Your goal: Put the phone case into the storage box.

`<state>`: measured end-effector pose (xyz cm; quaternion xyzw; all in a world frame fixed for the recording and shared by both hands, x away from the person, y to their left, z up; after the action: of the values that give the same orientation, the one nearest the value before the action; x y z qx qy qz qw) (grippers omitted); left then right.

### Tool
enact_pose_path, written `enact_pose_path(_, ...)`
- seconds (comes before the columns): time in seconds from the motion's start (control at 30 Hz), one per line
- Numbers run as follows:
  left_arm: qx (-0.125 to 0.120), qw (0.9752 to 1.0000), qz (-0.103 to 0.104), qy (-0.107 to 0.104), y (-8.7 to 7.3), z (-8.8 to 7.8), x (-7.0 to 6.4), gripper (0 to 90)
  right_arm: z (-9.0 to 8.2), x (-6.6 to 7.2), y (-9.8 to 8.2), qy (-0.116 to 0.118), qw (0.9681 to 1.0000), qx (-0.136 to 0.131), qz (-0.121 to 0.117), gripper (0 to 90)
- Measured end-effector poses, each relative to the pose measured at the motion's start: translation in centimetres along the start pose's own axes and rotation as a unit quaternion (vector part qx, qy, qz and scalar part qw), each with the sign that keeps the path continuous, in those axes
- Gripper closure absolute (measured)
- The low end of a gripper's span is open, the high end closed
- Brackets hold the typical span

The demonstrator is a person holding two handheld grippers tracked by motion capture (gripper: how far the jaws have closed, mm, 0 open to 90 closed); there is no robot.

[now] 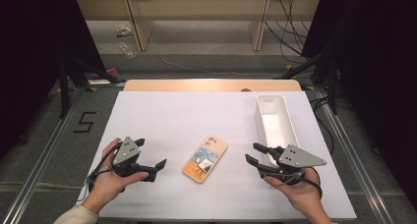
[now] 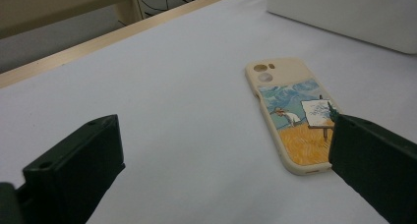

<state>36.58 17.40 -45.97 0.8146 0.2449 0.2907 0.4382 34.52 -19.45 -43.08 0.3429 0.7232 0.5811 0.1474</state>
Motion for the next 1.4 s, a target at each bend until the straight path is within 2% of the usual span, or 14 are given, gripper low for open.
enact_pose_path(0.07, 0.002, 1.0000, -0.001, -0.002, 0.1, 0.1, -0.2, 0.0, 0.4, 0.3, -0.2, 0.007, 0.9999, 0.012, -0.003, 65.1)
enact_pose_path(0.17, 0.011, 0.9999, -0.005, -0.010, 0.4, 0.5, -0.8, 0.0, 0.9, 0.7, -0.5, 0.013, 0.9997, 0.020, -0.007, 65.1)
enact_pose_path(0.4, 0.016, 0.9994, -0.002, -0.032, 1.5, 1.7, -2.2, 0.0, 0.9, 0.6, -0.3, 0.009, 0.9999, 0.011, -0.005, 63.6)
enact_pose_path(0.43, 0.020, 0.9990, 0.000, -0.040, 1.8, 2.1, -2.7, 0.0, 0.9, 0.6, -0.2, 0.008, 0.9999, 0.008, 0.000, 63.4)
enact_pose_path(0.5, 0.028, 0.9984, 0.003, -0.048, 1.9, 2.6, -3.2, 0.0, 0.9, 0.5, -0.2, 0.005, 1.0000, 0.007, 0.003, 60.4)
enact_pose_path(0.57, 0.034, 0.9977, 0.005, -0.058, 2.1, 3.3, -3.7, 0.0, 0.9, 0.3, -0.2, 0.004, 0.9999, 0.000, 0.013, 52.1)
enact_pose_path(0.7, 0.051, 0.9957, 0.009, -0.077, 2.7, 4.6, -4.7, 0.0, 0.6, 0.0, 0.1, -0.001, 0.9992, -0.012, 0.037, 33.6)
enact_pose_path(0.77, 0.059, 0.9949, 0.011, -0.081, 3.0, 5.3, -5.2, 0.0, 0.5, -0.2, 0.2, -0.013, 0.9991, -0.018, 0.037, 23.1)
enact_pose_path(0.87, 0.076, 0.9932, 0.017, -0.087, 3.2, 6.4, -5.9, 0.0, 0.4, -0.5, 0.2, -0.021, 0.9987, -0.022, 0.041, 15.7)
enact_pose_path(1.23, 0.140, 0.9847, 0.012, -0.103, 3.2, 9.9, -7.7, 0.0, 0.2, -0.8, 0.3, -0.033, 0.9982, -0.025, 0.044, 14.4)
enact_pose_path(1.4, 0.158, 0.9816, 0.010, -0.106, 3.0, 11.0, -8.3, 0.0, 0.2, -0.8, 0.3, -0.033, 0.9982, -0.027, 0.043, 14.4)
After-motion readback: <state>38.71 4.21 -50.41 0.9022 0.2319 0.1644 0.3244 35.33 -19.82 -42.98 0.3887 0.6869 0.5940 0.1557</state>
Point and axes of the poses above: each handheld gripper's, and its own axes: z roughly forward along the jaws, y roughly out of its top, x roughly to its left, the point moved 5 cm from there along z, roughly forward along the jaws, and after that the axes turned 15 degrees about z, right-handed, at the moved point
